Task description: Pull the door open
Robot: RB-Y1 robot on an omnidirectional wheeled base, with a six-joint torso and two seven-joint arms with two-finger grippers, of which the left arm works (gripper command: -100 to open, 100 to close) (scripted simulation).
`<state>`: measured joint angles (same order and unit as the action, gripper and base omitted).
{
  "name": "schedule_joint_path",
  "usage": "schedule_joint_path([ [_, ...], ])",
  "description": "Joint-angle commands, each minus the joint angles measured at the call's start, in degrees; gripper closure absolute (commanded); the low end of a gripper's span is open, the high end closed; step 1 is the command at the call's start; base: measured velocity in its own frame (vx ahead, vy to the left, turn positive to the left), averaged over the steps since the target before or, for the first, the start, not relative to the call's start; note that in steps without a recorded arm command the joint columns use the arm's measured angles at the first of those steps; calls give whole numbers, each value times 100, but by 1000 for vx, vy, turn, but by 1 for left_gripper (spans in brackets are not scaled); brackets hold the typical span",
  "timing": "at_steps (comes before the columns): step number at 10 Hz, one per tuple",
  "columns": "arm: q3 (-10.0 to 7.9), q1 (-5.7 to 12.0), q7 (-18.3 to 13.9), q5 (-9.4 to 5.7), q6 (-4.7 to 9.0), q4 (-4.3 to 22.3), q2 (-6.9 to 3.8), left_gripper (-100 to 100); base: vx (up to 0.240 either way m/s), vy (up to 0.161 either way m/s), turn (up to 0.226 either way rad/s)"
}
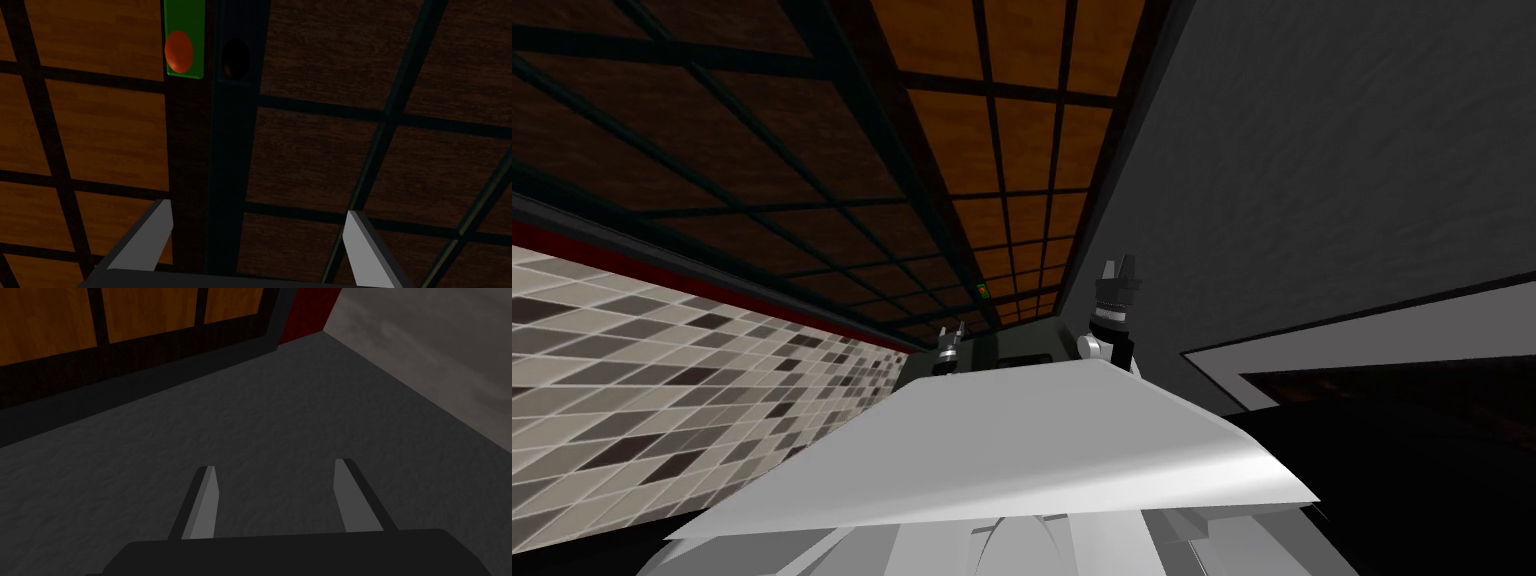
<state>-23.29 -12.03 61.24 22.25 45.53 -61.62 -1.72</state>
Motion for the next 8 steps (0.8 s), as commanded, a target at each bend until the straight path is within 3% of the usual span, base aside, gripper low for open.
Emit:
schedule_joint_path([
  [1,-70,44,216,46,63,172,65,-100,138,15,-45],
  [8,-300,239,865,187,254,755,279,-100,158,-2,-33],
])
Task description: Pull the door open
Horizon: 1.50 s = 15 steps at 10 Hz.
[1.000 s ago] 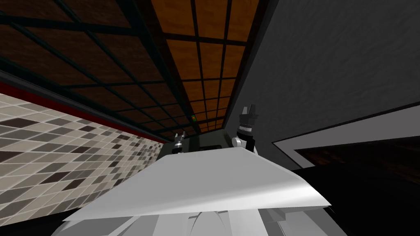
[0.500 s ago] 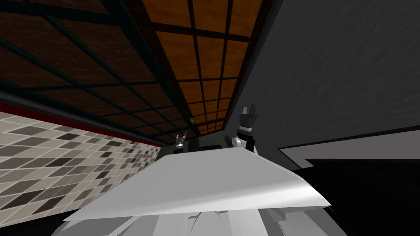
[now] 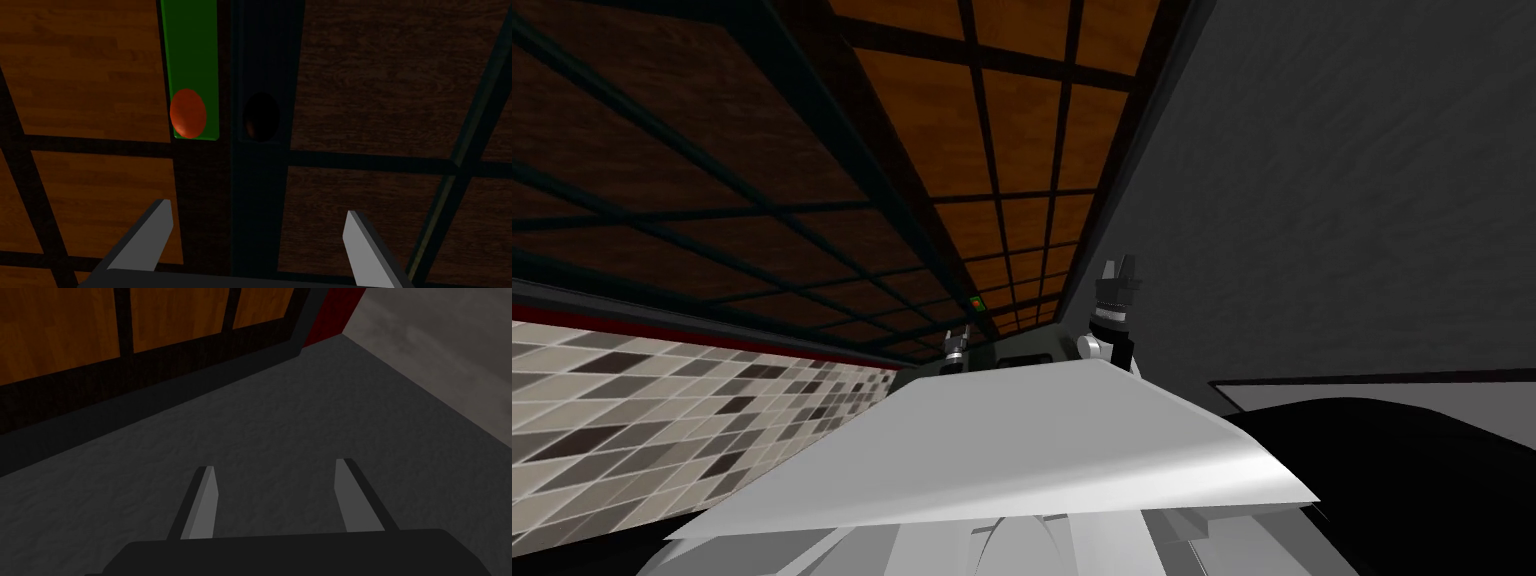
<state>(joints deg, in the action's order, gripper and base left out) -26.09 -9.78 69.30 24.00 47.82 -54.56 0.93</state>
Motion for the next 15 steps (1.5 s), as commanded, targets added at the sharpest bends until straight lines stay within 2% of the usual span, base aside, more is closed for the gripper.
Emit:
schedule_joint_path([
  [1,0,0,0,0,0,0,0,-100,80,1,-6],
  [2,-44,-66,30,-18,2,90,-97,-100,-89,-2,107],
  [4,-88,-127,41,-44,-5,182,-207,-100,-157,-2,82],
  [7,-192,-237,72,-114,-22,422,-443,-100,-195,-1,108],
  [12,-440,-379,172,-305,-58,1083,-892,-100,-176,-7,137],
  [15,-511,-371,214,-370,-63,1320,-1007,-100,-97,4,76],
])
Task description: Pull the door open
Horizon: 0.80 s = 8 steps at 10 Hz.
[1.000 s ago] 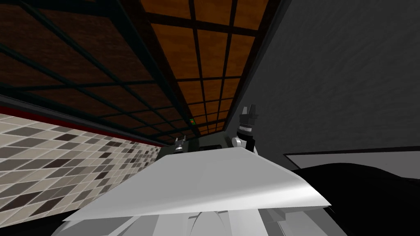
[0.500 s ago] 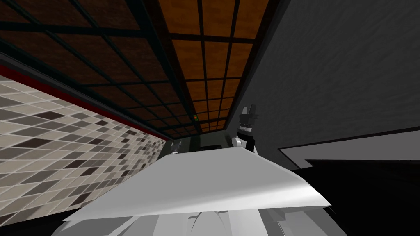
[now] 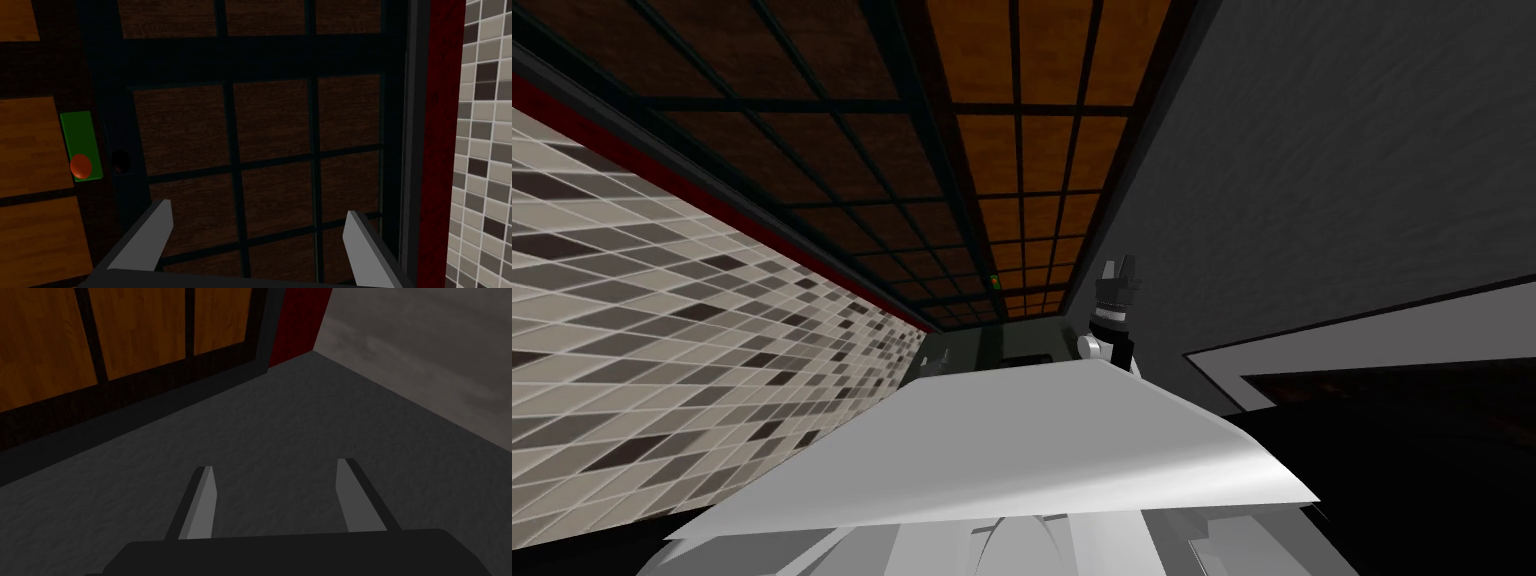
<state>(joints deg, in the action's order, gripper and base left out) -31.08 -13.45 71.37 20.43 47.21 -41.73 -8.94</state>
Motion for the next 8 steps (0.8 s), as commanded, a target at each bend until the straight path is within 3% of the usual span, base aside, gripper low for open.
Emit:
schedule_joint_path([
  [1,-44,20,31,-46,-2,160,-70,-100,-48,2,81],
  [3,-97,178,101,-129,10,492,-169,-100,-20,3,75],
  [8,-47,583,175,-177,54,747,-152,-100,110,-5,-26],
])
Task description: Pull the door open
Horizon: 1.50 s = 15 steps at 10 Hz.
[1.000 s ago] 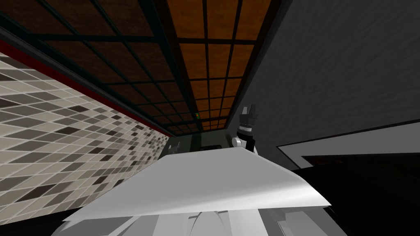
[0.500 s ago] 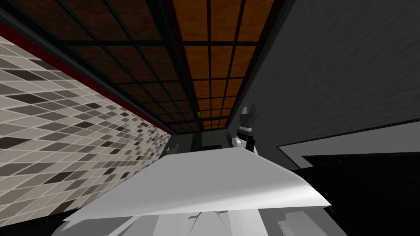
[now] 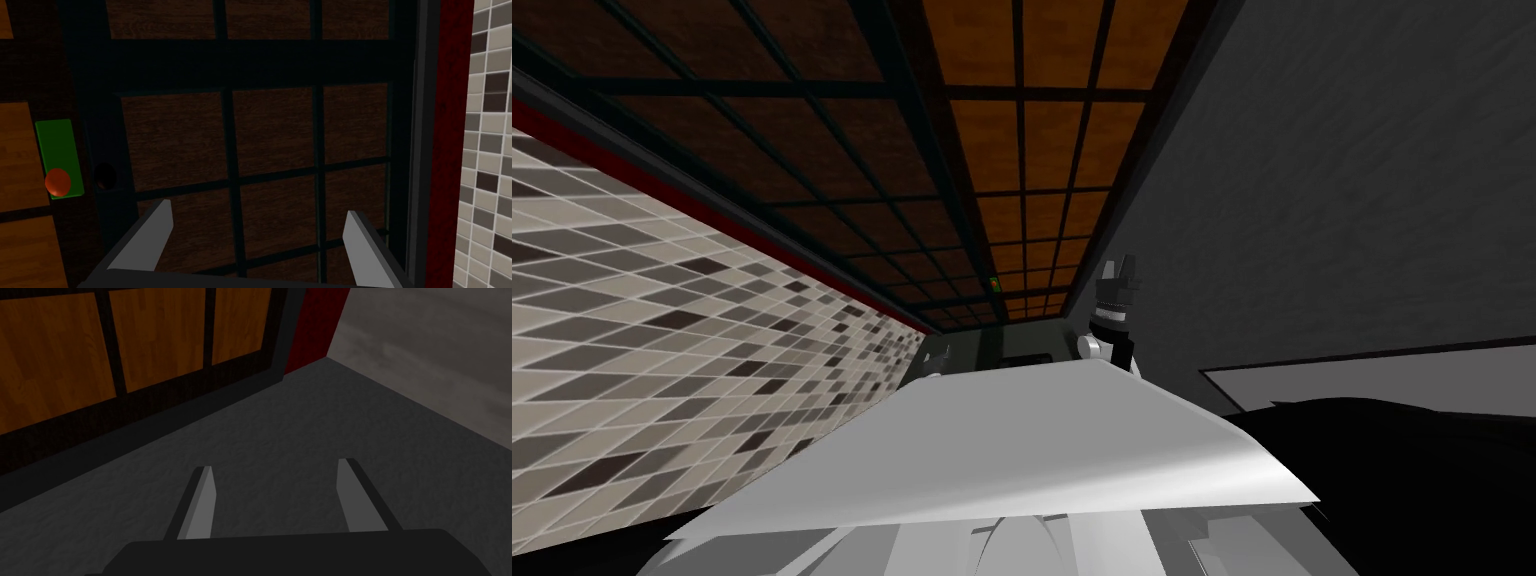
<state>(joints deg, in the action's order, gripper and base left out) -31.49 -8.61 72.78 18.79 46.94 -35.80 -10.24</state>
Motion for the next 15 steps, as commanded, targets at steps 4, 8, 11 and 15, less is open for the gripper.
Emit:
schedule_joint_path([
  [4,93,456,65,-8,123,207,64,-100,157,-8,-75],
  [8,175,706,79,6,154,204,140,-100,149,5,-65],
  [11,280,991,89,31,190,170,238,-100,162,-1,-100],
  [15,412,1324,93,68,232,98,364,-100,185,3,-96],
])
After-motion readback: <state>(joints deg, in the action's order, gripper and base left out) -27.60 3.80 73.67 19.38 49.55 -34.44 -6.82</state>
